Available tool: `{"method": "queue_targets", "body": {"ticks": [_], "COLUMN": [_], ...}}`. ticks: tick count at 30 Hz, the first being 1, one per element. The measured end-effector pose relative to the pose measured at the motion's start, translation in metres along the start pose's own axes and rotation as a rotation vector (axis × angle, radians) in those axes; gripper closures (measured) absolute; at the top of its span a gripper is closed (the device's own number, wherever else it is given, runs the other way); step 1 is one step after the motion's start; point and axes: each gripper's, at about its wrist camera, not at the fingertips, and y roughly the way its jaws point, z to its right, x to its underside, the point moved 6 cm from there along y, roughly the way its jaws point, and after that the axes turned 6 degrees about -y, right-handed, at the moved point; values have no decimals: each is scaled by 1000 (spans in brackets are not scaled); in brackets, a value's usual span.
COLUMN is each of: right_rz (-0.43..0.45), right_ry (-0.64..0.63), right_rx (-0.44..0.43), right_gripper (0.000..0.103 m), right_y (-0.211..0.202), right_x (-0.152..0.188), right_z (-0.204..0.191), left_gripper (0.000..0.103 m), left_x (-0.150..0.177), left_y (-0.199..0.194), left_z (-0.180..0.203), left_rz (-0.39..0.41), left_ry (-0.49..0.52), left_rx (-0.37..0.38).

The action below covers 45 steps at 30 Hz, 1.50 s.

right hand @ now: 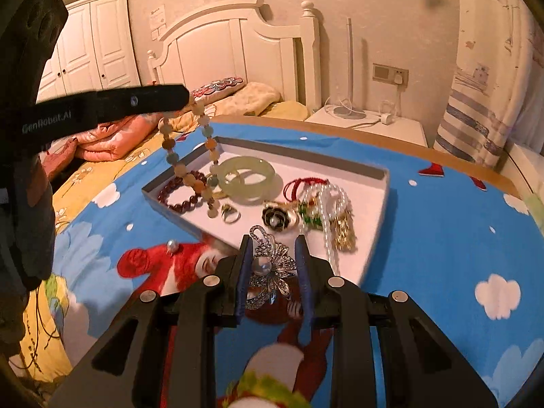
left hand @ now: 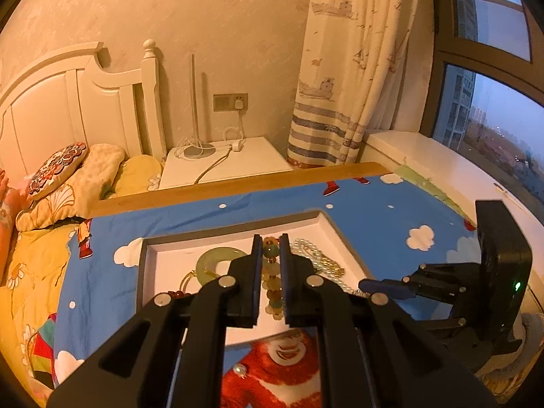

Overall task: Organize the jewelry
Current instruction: 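Carry the bracelet and brooch over the box and open both tools, then move right tool to the pearl earring on the cover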

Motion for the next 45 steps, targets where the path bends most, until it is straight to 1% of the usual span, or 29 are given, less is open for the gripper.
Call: {"method": "queue_targets", "body": {"ticks": [8, 10, 12, 13, 14, 15, 16, 17, 19, 21, 23, 26, 30, 33, 35, 37, 39, 41, 45], "right_rz": [-29, -34, -37, -37, -35, -28, -16, -4, 13, 23, 30, 26, 5, -20, -39, -58, -66, -78, -138], "right_ry": [29, 35, 49, 59, 69, 87, 102, 111, 113, 118, 138, 158, 182, 199, 201, 194, 167, 148, 69], "right_rx": [4, 12, 11, 14, 15, 17, 19, 22, 35, 46, 49, 55, 50, 37, 30, 21, 23, 1, -16], "right_gripper": [77, 77, 76, 73, 66, 62, 51, 49, 49, 49, 49, 49, 49, 49, 49, 49, 49, 49, 49], "right_y": [30, 36, 39, 38, 37, 33, 29, 23, 13, 3, -5, -14, -16, -12, -9, -7, -9, -9, -1], "right_x": [-10, -11, -10, -9, -9, -8, -7, -7, -6, -5, -1, 9, 23, 37, 44, 51, 53, 54, 59], "right_z": [7, 10, 14, 16, 19, 23, 27, 31, 38, 44, 51, 56, 57, 53, 49, 43, 34, 25, 1], "left_gripper": [94, 94, 93, 90, 78, 69, 52, 45, 44, 40, 28, 22, 16, 14, 10, 10, 10, 9, 6], "left_x": [10, 14, 20, 23, 25, 28, 32, 33, 40, 46, 52, 65, 82, 98, 109, 117, 127, 134, 143], "left_y": [32, 37, 41, 41, 41, 40, 36, 32, 23, 15, 5, -8, -18, -23, -26, -26, -27, -26, -22], "left_z": [-21, -25, -34, -40, -45, -52, -61, -67, -84, -98, -114, -132, -146, -149, -149, -146, -139, -132, -115], "left_rz": [-52, -59, -72, -73, -77, -84, -78, -69, -64, -63, -54, -56, -74, -93, -102, -114, -133, -145, -165], "left_ry": [-28, -27, -26, -30, -36, -46, -61, -70, -98, -131, -176, -219, -270, -294, -308, -319, -316, -305, -256], "left_rx": [-41, -66, -112, -144, -162, -179, -203, -217, -244, -262, -280, -306, -321, -325, -330, -327, -306, -291, -264]}}
